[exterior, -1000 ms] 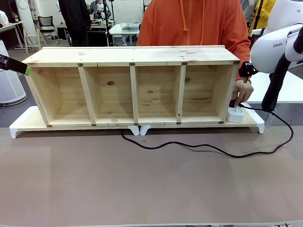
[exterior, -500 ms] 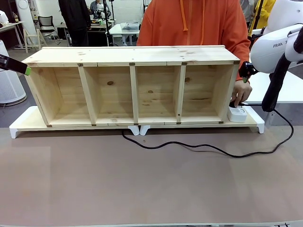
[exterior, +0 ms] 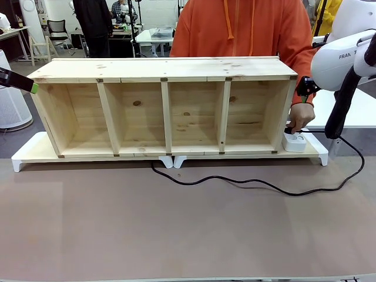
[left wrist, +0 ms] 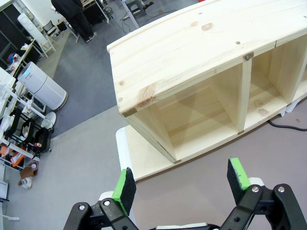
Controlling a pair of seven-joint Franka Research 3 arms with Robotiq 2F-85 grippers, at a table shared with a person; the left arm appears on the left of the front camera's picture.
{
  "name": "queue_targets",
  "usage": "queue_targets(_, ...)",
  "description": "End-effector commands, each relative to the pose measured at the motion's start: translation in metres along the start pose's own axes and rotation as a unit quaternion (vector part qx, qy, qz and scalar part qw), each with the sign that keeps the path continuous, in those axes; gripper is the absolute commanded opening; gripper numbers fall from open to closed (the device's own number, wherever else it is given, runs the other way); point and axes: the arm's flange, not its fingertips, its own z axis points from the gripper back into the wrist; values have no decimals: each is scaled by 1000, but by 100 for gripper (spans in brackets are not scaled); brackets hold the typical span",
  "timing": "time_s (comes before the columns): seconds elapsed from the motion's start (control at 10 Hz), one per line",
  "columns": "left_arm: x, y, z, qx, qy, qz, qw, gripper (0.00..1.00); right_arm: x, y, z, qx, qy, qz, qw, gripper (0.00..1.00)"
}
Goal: Perform cable management.
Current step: Release the Power Cable when the human grasps it.
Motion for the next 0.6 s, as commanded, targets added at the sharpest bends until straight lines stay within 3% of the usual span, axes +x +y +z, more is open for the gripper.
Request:
queue_targets(0.0,1,-1,-1,2,-3,-1,1000,100,-1,1,-1,0,3,-1,1000,100)
queue_targets(0.5,1,-1,-1,2,-3,-1,1000,100,-1,1,-1,0,3,-1,1000,100)
